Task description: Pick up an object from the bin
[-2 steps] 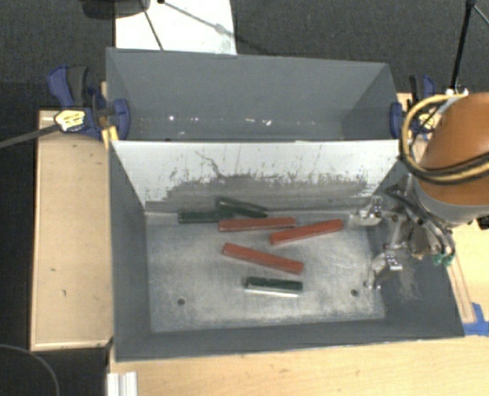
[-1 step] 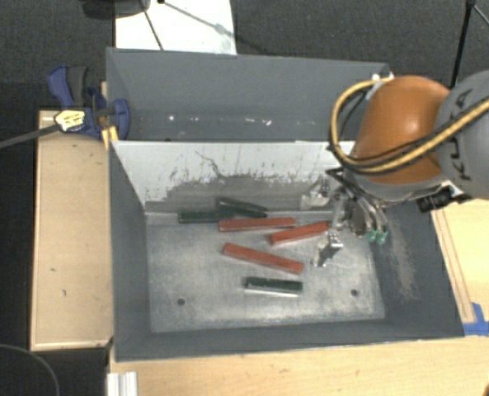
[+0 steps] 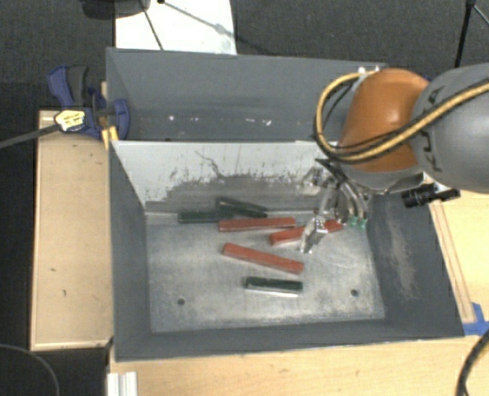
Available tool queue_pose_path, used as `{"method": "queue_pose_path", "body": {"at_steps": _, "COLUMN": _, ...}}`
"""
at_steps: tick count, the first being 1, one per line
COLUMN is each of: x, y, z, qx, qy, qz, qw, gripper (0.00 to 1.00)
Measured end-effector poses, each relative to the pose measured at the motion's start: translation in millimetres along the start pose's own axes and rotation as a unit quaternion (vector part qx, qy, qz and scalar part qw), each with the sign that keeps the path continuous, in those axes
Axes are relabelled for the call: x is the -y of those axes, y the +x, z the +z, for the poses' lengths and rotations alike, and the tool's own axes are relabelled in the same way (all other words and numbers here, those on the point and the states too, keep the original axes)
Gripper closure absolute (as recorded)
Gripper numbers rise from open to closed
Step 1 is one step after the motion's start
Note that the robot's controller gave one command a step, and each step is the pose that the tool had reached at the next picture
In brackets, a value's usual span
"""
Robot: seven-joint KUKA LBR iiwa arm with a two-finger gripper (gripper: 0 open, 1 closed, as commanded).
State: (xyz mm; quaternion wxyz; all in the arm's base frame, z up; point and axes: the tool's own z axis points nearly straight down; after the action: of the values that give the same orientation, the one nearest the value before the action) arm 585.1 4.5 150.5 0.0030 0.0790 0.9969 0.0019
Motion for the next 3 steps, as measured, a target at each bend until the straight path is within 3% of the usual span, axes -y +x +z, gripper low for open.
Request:
{"method": "queue_pose_path", "body": {"at_steps": 1, "x": -20.2, "y": 64.6, "z": 19.0, "qx": -0.0021, "qy": 0.002, "qz": -0.007, "qw": 1.0, "gripper": 0.0}}
{"method": "queue_pose_path", "body": {"at_steps": 2, "x": -31.9, "y": 38.1, "z": 71.5, "qx": -0.0013, "qy": 0.0, "qz": 0.04, "qw": 0.9992, "gripper": 0.0}}
{"method": "queue_pose_path", "body": {"at_steps": 3, "x": -29.2, "y": 47.4, "z": 69.6, "qx": -0.0013, "qy": 0.002, "qz": 0.038, "qw": 0.9993, "gripper": 1.0}}
